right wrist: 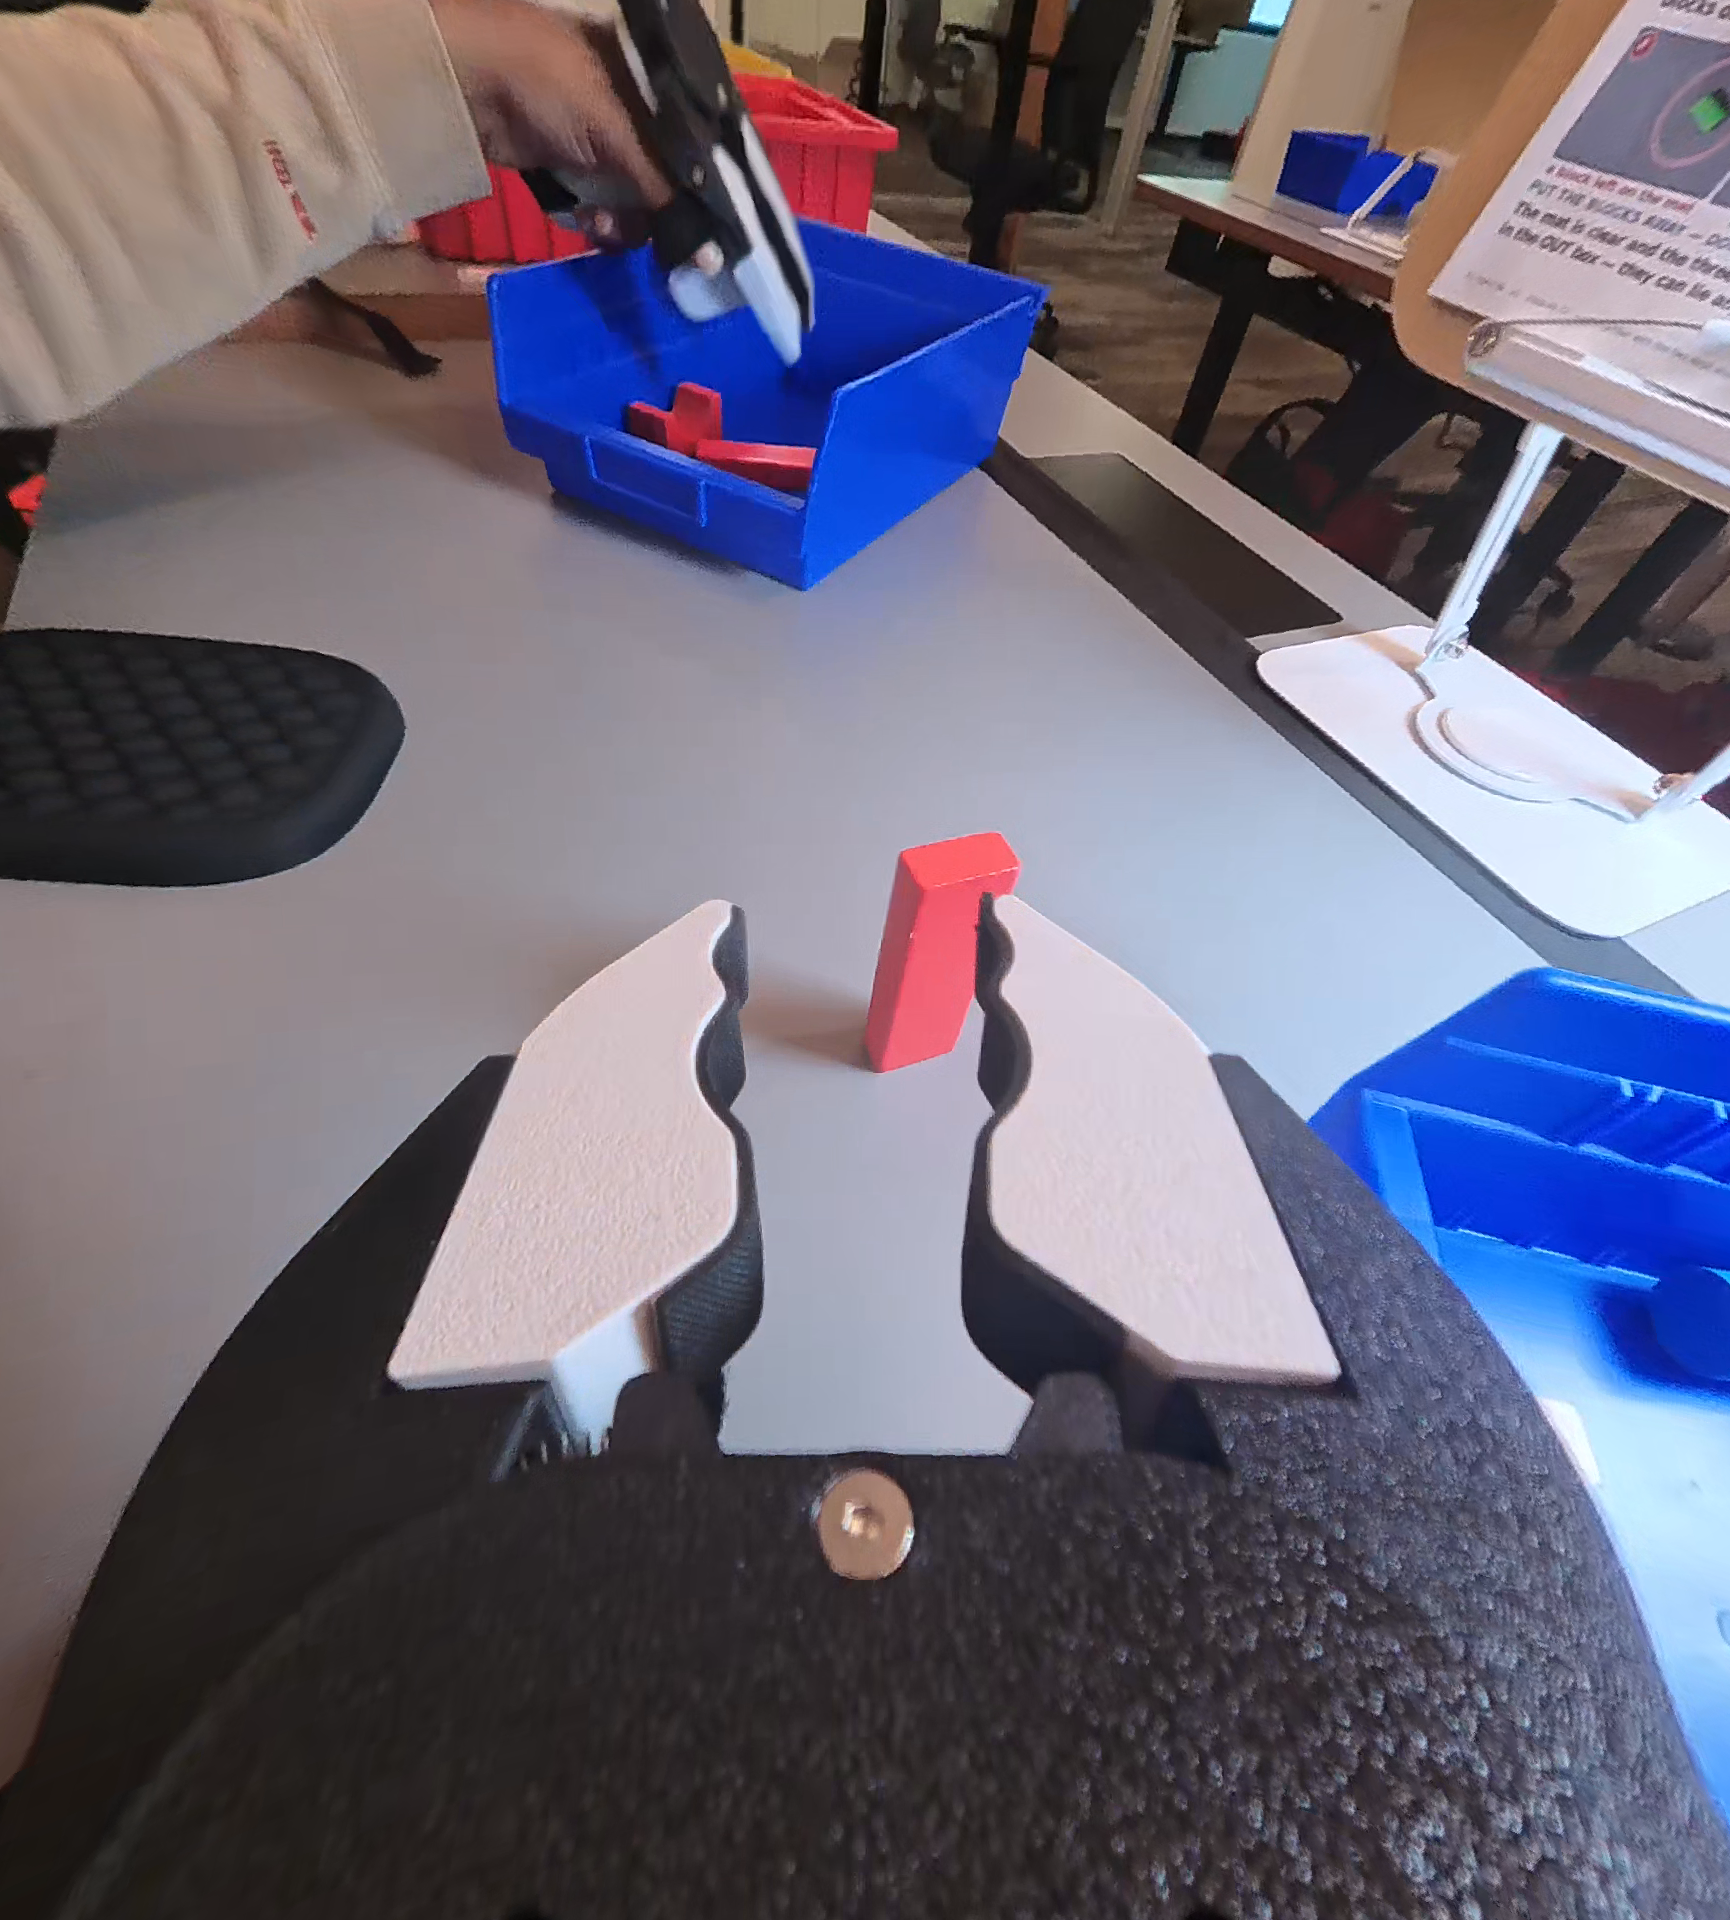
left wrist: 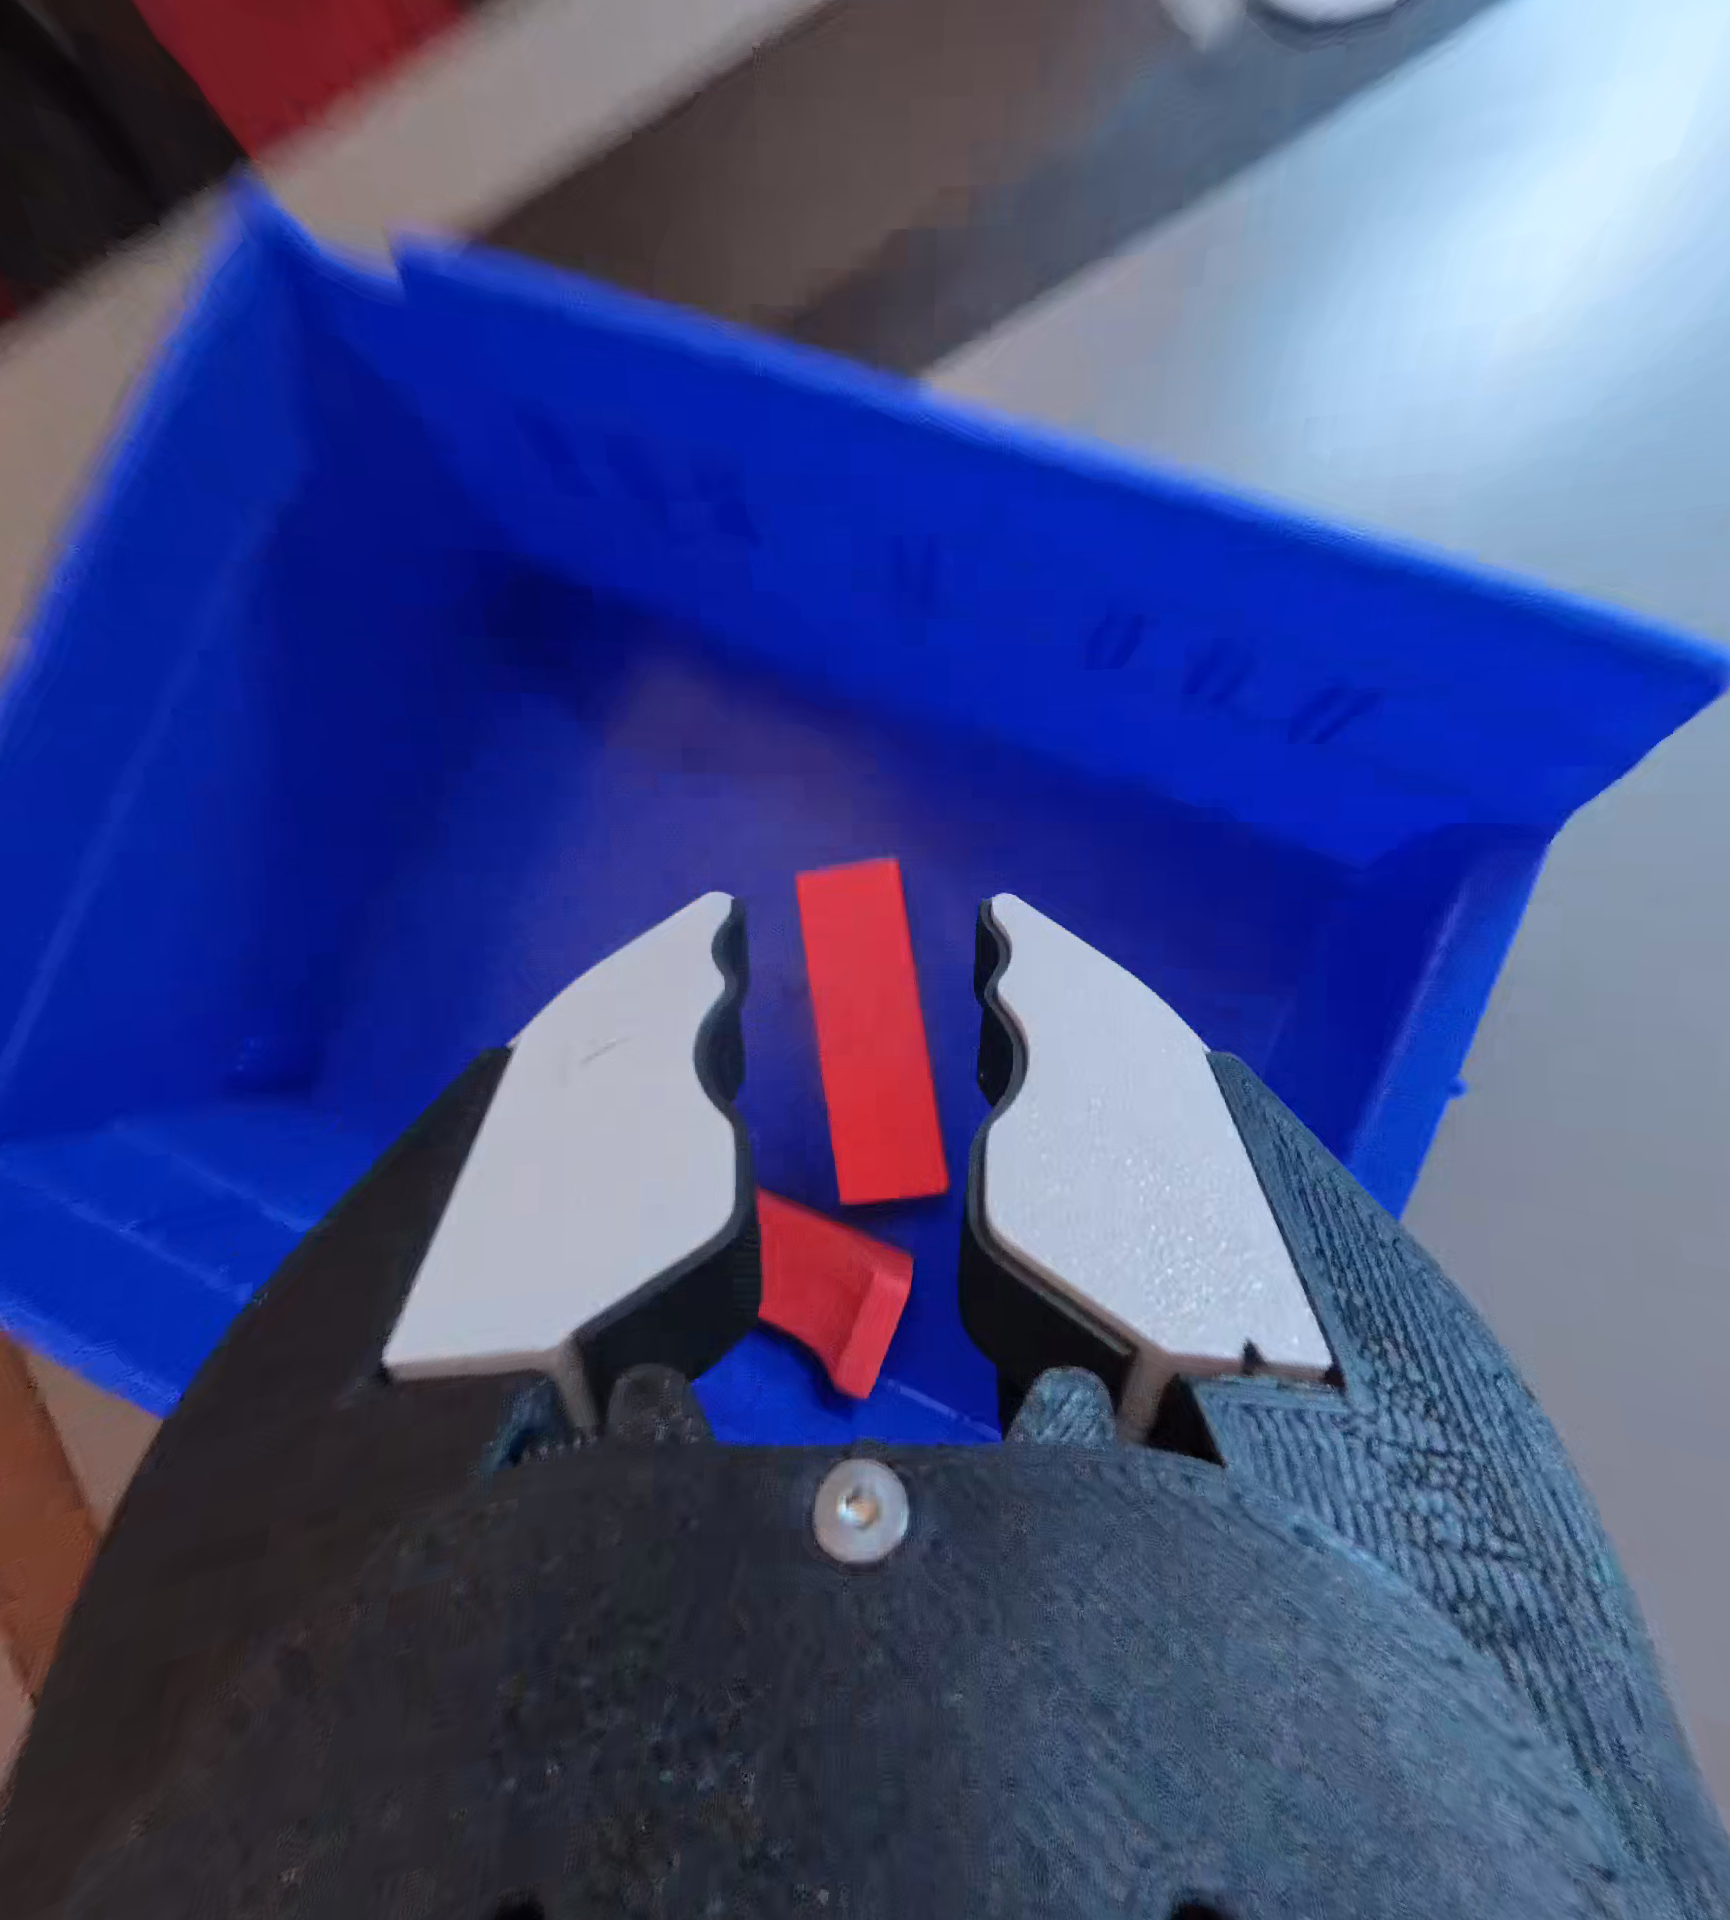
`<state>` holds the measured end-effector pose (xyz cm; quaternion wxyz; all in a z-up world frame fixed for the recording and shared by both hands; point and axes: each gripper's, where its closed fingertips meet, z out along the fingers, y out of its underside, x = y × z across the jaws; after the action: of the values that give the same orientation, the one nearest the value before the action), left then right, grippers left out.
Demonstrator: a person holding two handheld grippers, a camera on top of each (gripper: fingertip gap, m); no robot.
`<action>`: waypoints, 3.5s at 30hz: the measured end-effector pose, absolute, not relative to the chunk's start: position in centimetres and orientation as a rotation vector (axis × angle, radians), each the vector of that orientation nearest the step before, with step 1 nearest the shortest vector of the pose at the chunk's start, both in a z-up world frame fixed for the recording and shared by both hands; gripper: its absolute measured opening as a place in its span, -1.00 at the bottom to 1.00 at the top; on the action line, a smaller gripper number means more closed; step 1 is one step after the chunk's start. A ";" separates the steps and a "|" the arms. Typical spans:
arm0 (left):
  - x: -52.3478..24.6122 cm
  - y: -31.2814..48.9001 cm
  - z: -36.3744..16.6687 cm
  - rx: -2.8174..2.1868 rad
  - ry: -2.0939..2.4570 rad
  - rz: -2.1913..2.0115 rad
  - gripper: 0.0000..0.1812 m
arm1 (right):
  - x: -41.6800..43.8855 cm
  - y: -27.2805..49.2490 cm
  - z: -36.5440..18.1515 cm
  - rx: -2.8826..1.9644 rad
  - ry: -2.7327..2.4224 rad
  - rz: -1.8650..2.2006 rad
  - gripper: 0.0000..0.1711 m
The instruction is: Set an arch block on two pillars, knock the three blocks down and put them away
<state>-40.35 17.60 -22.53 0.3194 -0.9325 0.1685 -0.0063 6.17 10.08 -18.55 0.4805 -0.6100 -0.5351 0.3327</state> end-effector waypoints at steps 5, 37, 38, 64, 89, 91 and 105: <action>-41.2 16.4 -28.2 -2.780 0.463 -0.113 -0.41 | 6.3 10.9 -18.0 -1.470 -1.243 0.816 -0.56; -3.4 2.6 -8.4 -1.067 1.009 -1.125 -0.65 | -2.2 2.8 -15.5 -1.323 -1.319 1.031 -0.36; -2.5 2.3 -9.1 -1.071 1.023 -1.149 -0.65 | -2.6 2.5 -15.9 -1.321 -1.325 1.053 -0.37; -1.6 2.9 -14.5 -1.849 1.865 -0.359 -0.44 | -2.2 3.1 -20.3 -1.420 -1.399 1.010 -0.62; -1.5 3.3 -14.8 -1.985 1.938 -0.232 -0.62 | -2.2 3.3 -20.8 -1.431 -1.392 0.975 -0.62; -1.6 3.6 -14.7 -2.010 1.936 -0.217 -0.62 | -2.0 3.7 -20.6 -1.434 -1.381 0.966 -0.60; -4.2 10.7 -20.0 -2.269 1.820 -0.122 -0.62 | 5.8 7.6 -20.0 -1.523 -1.182 0.947 -0.26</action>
<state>-4.15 10.67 -20.00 0.1148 -0.7743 0.6210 -0.0415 5.78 7.61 -20.04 0.4768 -0.6233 -0.4838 0.3875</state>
